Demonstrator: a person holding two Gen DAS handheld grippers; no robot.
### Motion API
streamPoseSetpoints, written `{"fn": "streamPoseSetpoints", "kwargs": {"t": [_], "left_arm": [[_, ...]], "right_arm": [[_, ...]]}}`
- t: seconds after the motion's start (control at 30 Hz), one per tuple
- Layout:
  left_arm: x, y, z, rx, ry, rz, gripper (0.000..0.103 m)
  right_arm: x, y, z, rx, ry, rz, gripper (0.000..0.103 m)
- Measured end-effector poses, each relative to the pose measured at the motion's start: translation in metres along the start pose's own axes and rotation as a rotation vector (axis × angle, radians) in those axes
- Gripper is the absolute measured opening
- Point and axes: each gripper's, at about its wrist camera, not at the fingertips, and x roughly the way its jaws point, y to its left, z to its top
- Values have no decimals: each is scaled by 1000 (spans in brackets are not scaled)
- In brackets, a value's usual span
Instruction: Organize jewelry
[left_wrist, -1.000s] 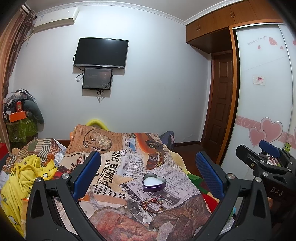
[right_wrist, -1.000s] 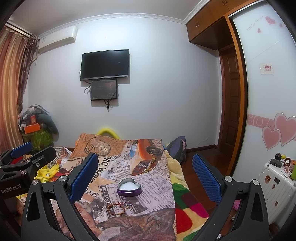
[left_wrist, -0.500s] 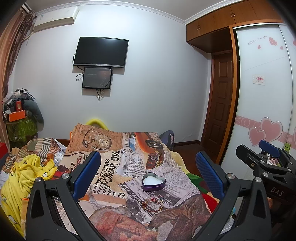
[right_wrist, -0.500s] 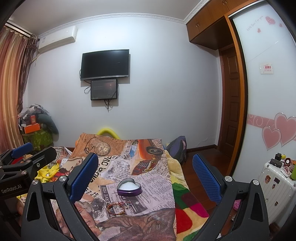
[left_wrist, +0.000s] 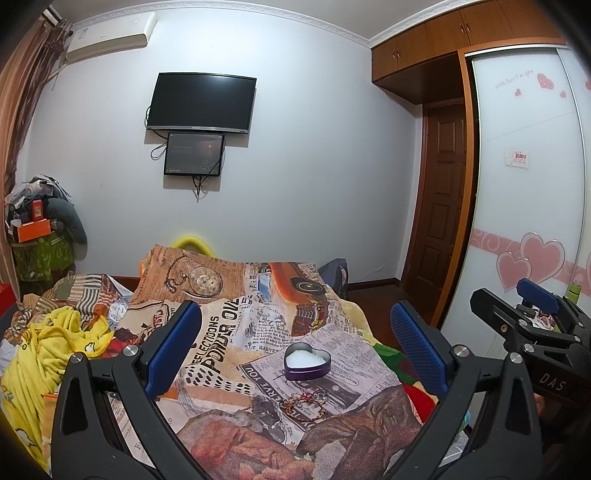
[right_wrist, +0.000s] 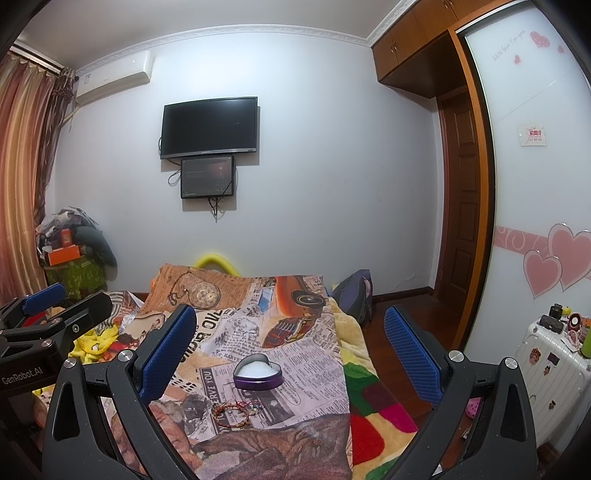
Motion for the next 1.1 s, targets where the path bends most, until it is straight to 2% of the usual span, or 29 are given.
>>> {"fn": "streamPoseSetpoints", "kwargs": {"t": [0.53, 0.8, 1.1], "left_arm": [[11, 4, -7, -4, 28, -1, 103], [46, 14, -18, -14, 127, 22, 103], [103, 30, -43, -2, 253, 74, 103]], "right_arm": [[8, 0, -5, 1, 34, 1, 101], [30, -2, -16, 1, 109, -7, 101], [69, -14, -32, 30, 232, -28, 101]]}}
